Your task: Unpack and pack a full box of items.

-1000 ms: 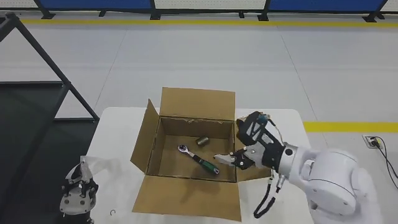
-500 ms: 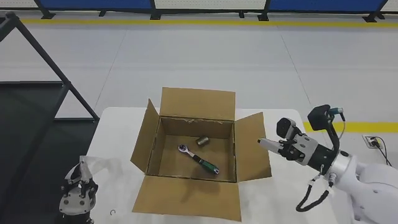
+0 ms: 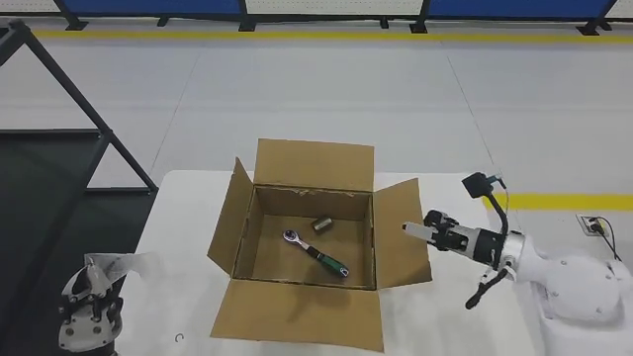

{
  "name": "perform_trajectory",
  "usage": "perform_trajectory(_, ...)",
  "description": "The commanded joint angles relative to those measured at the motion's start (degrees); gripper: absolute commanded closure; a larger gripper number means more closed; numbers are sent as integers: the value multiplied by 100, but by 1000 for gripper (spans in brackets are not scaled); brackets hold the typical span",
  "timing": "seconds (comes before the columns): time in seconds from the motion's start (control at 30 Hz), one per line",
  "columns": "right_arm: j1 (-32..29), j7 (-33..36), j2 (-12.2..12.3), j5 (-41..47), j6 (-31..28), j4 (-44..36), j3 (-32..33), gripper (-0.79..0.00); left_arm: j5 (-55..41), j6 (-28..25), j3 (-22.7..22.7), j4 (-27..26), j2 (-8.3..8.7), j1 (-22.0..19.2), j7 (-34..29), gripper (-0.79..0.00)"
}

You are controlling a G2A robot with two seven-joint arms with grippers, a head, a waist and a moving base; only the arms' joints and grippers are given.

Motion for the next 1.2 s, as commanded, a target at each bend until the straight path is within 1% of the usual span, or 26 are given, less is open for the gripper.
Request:
perform_trajectory(0.0, 54, 30, 11, 276, -142, 13, -120, -785, 11, -6, -6, 12, 1, -10, -6, 0)
perform_trajectory(0.07, 130, 27, 11, 483, -229, 9, -289, -785, 26, -17, -2, 24, 1, -24, -9, 0)
perform_trajectory(0.13, 244, -57, 8, 493, -266, -56, -511, -785, 21, -26, 2, 33, 0, -35, -5, 0)
perform_trajectory(0.2, 377, -137, -14, 599, -277, -92, -833, -785, 12, -33, 0, 41, -1, -39, 4, 0)
perform_trajectory(0.33, 911, -210, -73, 220, -94, 152, -1664, -785, -63, -31, -74, 57, -3, -2, 80, 0)
perform_trajectory(0.53, 1836, -461, -267, -111, 147, 1174, -2954, -785, -250, -23, -216, 53, -14, 159, 230, 0)
perform_trajectory(0.6, 2078, -573, -338, -166, 194, 1539, -3277, -785, -301, -28, -249, 60, -20, 218, 275, 0)
perform_trajectory(0.73, 2445, -549, -468, -97, 255, 2253, -3792, -785, -362, -28, -295, 70, -29, 298, 334, 0)
perform_trajectory(0.83, 2649, -563, -550, 11, 278, 2630, -4028, -785, -380, -38, -306, 84, -35, 316, 349, 0)
perform_trajectory(0.93, 2771, -600, -598, 141, 243, 2846, -4124, -785, -367, -54, -296, 99, -39, 311, 331, 0)
perform_trajectory(1.17, 2839, -636, -623, 160, 265, 2992, -4196, -785, -315, -111, -244, 142, -43, 230, 279, 0)
